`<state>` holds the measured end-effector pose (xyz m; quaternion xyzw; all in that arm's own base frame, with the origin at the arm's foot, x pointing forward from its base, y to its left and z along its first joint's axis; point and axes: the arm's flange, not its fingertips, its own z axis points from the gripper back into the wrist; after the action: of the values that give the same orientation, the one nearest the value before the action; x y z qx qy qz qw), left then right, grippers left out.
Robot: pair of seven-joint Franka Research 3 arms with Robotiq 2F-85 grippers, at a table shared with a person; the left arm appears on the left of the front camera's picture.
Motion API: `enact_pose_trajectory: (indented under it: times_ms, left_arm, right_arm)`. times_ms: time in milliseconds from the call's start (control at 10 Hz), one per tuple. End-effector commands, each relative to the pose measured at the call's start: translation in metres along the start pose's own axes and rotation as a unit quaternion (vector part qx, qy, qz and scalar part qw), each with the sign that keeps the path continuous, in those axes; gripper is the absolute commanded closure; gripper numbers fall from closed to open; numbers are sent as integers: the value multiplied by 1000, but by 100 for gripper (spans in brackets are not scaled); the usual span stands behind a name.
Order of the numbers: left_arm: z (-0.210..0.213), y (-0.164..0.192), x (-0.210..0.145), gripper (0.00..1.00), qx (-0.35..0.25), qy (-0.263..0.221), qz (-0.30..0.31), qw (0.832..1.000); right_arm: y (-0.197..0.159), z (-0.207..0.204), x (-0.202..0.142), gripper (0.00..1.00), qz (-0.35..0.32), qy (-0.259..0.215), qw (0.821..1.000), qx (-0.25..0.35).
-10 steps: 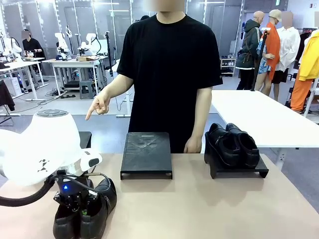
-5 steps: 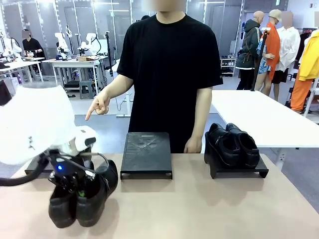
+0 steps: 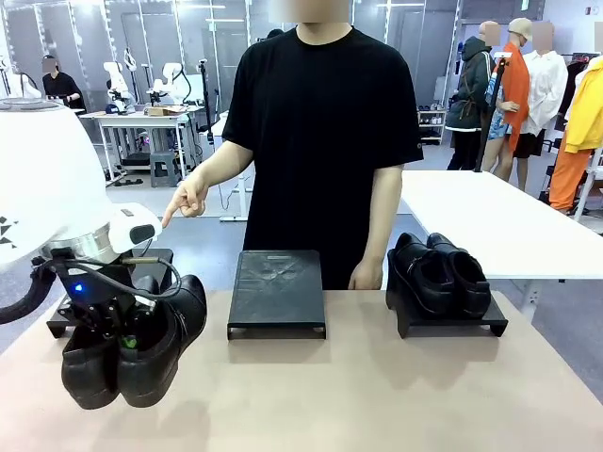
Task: Place the shoes on the stand as instructed by the person.
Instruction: Pick up another pair of Shoes and place it on the Shoes Stand indicated by the person.
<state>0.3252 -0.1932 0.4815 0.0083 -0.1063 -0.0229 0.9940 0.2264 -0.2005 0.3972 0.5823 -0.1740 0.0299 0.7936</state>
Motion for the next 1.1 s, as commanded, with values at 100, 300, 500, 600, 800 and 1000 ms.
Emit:
enact_pose_trajectory:
  times_ms: [100, 300, 500, 600, 800, 1000]
  left_arm:
    - [3, 1, 2, 99, -1, -3, 8, 1000]
    - [-4, 2, -1, 93, 2, 4, 2, 1000]
    - [31, 26, 13, 93, -35, -65, 6, 997]
    - [44, 53, 29, 93, -30, -114, -13, 993]
    - [47, 101, 72, 93, -18, -162, 20, 986]
    - [24, 144, 118, 93, -19, -184, -35, 982]
  right_arm:
    - [3, 2, -2, 0, 5, 5, 1000, -1]
    - [3, 2, -2, 0, 5, 5, 1000, -1]
    - [3, 2, -2, 0, 5, 5, 1000, -1]
    - [3, 2, -2, 0, 5, 5, 1000, -1]
    - [3, 2, -2, 0, 5, 5, 1000, -1]
    - [3, 2, -2, 0, 5, 5, 1000, -1]
